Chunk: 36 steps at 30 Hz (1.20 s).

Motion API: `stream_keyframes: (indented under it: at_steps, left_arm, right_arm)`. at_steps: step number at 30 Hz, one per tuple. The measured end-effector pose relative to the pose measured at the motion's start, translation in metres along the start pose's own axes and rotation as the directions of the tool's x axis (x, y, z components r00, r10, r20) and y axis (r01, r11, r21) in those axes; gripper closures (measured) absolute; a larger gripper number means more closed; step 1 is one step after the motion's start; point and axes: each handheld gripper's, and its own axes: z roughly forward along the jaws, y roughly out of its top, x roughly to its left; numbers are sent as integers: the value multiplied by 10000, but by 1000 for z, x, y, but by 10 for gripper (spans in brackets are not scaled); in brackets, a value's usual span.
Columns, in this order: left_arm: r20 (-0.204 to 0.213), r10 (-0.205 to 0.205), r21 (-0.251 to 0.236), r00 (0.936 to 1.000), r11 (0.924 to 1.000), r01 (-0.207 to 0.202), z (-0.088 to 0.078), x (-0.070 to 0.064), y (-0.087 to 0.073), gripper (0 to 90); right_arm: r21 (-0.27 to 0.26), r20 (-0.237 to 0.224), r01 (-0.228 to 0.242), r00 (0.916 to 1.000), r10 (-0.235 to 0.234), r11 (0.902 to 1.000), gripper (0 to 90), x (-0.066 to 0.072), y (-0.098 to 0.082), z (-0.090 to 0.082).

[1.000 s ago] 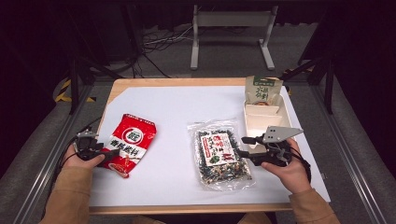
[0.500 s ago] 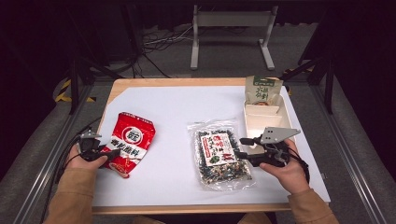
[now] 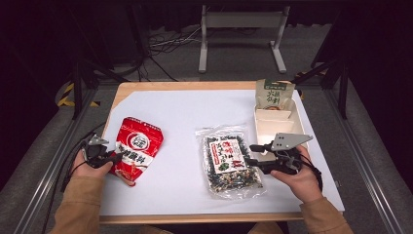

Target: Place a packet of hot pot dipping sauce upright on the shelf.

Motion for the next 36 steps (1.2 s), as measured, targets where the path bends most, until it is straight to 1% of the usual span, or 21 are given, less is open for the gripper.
stream_keyframes:
  at_steps: [2,5,6,8,10,12,13,14,16,18,19,22,24,25,26,27,29,32,33,34,36]
  left_arm:
    - [71,-177,-19,9998,9998,177,-1,0,0,731]
    - [29,-306,-90,9995,9995,306,-4,-2,0,754]
    - [7,-266,-144,9996,9995,266,-6,-3,0,759]
    - [103,-212,-361,9997,9991,216,-11,-7,0,766]
    - [87,-93,-629,9999,9980,98,-15,-11,1,771]
    - [216,-13,-893,9998,9960,32,-19,-15,3,773]
    - [216,-13,-893,9998,9960,32,-19,-15,3,773]
    - [331,-10,-1021,9995,9948,43,-21,-19,5,773]
    - [540,196,-1244,9983,9921,-128,-24,-27,9,774]
    - [846,382,-1423,9957,9895,-258,-26,-34,13,774]
    - [995,381,-1537,9943,9879,-225,-28,-38,15,774]
    - [1288,690,-1813,9893,9824,-449,-32,-50,23,774]
    - [1370,865,-1973,9868,9786,-584,-35,-57,27,774]
    - [1382,931,-2109,9860,9755,-626,-36,-61,28,774]
    - [1382,931,-2109,9860,9755,-626,-36,-61,28,774]
    - [1487,997,-2143,9838,9745,-663,-37,-66,30,774]
    - [1628,1154,-2325,9799,9697,-755,-36,-75,33,774]
    - [1841,1335,-2472,9738,9652,-856,-35,-87,38,774]
    - [1947,1409,-2578,9707,9622,-880,-35,-92,40,774]
    - [1990,1493,-2585,9686,9613,-950,-35,-95,41,774]
    - [2135,1635,-2644,9632,9588,-1041,-33,-102,45,774]
  right_arm:
    - [-13,-10,10,10000,-10,10000,504,0,0,0]
    - [-35,9,21,10000,-21,10000,508,0,0,-1]
    - [-46,18,23,10000,-23,10000,508,0,0,-1]
    - [-71,19,23,10000,-23,10000,511,1,1,-1]
    - [-74,17,35,10000,-35,10000,513,1,1,-1]
    - [-65,6,42,10000,-42,10000,515,2,2,0]
    - [-65,6,42,10000,-42,10000,515,2,2,0]
    - [-67,0,45,10000,-45,10000,516,2,2,0]
    - [-86,-14,54,10000,-54,9999,518,3,3,0]
    - [-136,-38,29,10000,-30,9999,518,4,4,0]
    - [-167,-50,-3,10000,2,9999,518,4,5,0]
    - [-245,-105,-145,9998,143,9996,521,5,6,0]
    - [-265,-137,-275,9995,272,9993,529,5,7,0]
    - [-278,-166,-365,9992,360,9989,532,6,7,0]
    - [-278,-166,-365,9992,360,9989,532,6,7,0]
    - [-265,-181,-490,9987,485,9984,538,6,8,0]
    - [-241,-197,-567,9982,562,9981,538,6,9,0]
    - [-322,-289,-788,9965,779,9964,542,7,12,1]
    - [-329,-310,-834,9961,823,9960,541,7,12,2]
    - [-341,-330,-929,9952,918,9951,542,7,14,4]
    - [-335,-325,-968,9949,958,9947,542,8,15,5]
